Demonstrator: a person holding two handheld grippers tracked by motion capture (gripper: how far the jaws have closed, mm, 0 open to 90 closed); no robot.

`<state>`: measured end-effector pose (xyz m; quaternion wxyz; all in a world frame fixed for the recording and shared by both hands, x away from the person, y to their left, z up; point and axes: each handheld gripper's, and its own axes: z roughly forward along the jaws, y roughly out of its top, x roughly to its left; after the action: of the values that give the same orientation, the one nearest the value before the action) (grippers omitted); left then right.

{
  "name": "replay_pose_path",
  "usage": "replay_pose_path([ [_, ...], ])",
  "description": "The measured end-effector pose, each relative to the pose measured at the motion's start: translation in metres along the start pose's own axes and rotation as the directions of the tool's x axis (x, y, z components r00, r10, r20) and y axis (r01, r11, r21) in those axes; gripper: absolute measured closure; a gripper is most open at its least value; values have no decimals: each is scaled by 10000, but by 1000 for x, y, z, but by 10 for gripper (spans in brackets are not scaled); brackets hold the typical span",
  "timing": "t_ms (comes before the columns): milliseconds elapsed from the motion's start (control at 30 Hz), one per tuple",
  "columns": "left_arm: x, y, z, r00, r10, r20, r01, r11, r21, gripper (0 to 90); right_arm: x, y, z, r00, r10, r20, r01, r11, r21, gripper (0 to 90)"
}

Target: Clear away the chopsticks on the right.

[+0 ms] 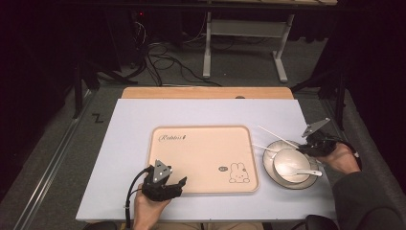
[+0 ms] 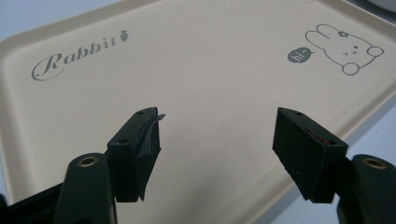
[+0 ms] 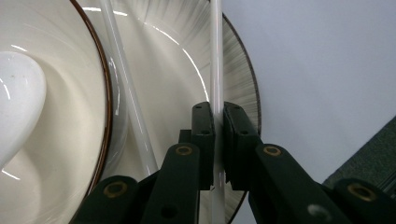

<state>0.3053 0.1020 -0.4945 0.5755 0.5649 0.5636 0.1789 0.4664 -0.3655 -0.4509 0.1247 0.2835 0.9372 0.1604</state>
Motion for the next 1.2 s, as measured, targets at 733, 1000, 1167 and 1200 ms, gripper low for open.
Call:
replay_pose_path([
  [733, -12, 4, 17, 9965, 324, 772, -338, 9993, 164, 319, 27, 4, -54, 9851, 1428, 955, -1313, 9843, -1178, 858],
  [1000, -18, 7, 25, 9917, 426, 1210, -470, 9983, 342, 330, 48, 1, -71, 9723, 2103, 1023, -1926, 9682, -1599, 858],
  [1167, -21, 9, 31, 9909, 367, 1298, -428, 9981, 440, 335, 67, -1, -85, 9574, 2731, 937, -2529, 9497, -1845, 858],
  [1200, -21, 10, 32, 9905, 411, 1314, -475, 9978, 459, 335, 70, -1, -87, 9550, 2816, 928, -2607, 9466, -1898, 858],
])
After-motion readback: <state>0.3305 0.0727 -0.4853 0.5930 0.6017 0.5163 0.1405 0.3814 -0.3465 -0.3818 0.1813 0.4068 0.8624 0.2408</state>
